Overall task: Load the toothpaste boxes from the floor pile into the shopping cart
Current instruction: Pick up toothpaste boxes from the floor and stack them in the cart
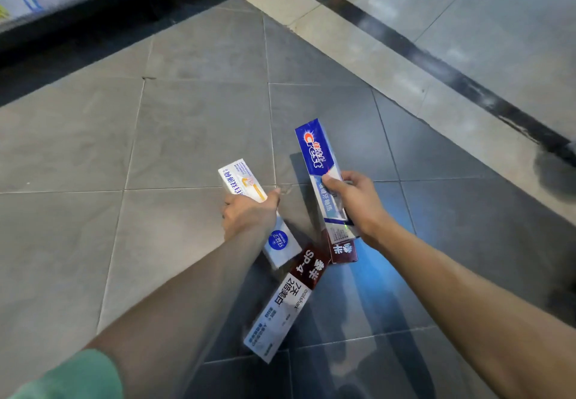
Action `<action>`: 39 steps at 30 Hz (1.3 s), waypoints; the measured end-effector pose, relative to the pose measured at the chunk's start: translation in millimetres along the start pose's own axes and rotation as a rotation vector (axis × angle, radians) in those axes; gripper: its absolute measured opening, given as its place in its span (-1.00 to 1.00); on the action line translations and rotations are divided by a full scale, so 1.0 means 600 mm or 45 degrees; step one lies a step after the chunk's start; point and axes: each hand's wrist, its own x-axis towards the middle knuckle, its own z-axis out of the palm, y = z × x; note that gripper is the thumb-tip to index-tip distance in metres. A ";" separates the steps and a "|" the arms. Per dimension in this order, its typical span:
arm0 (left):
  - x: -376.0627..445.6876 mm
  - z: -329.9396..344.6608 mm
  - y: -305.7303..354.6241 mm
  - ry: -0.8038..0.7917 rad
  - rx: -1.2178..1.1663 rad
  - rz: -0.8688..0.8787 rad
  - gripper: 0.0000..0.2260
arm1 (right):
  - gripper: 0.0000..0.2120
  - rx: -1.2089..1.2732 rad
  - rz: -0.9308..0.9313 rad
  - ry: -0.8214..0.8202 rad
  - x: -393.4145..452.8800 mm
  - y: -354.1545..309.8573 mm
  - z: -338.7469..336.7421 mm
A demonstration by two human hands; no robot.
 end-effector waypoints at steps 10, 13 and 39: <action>0.013 0.001 0.004 -0.081 0.149 0.220 -0.42 | -0.66 -0.012 0.064 0.032 -0.023 0.018 -0.023; 0.014 -0.020 0.010 -0.139 -0.012 0.274 -0.52 | -0.68 -0.002 0.062 0.024 -0.026 0.014 -0.024; -0.148 -0.335 0.223 -0.515 -0.886 0.509 -0.46 | -0.58 0.462 -0.253 -0.140 -0.153 -0.319 0.027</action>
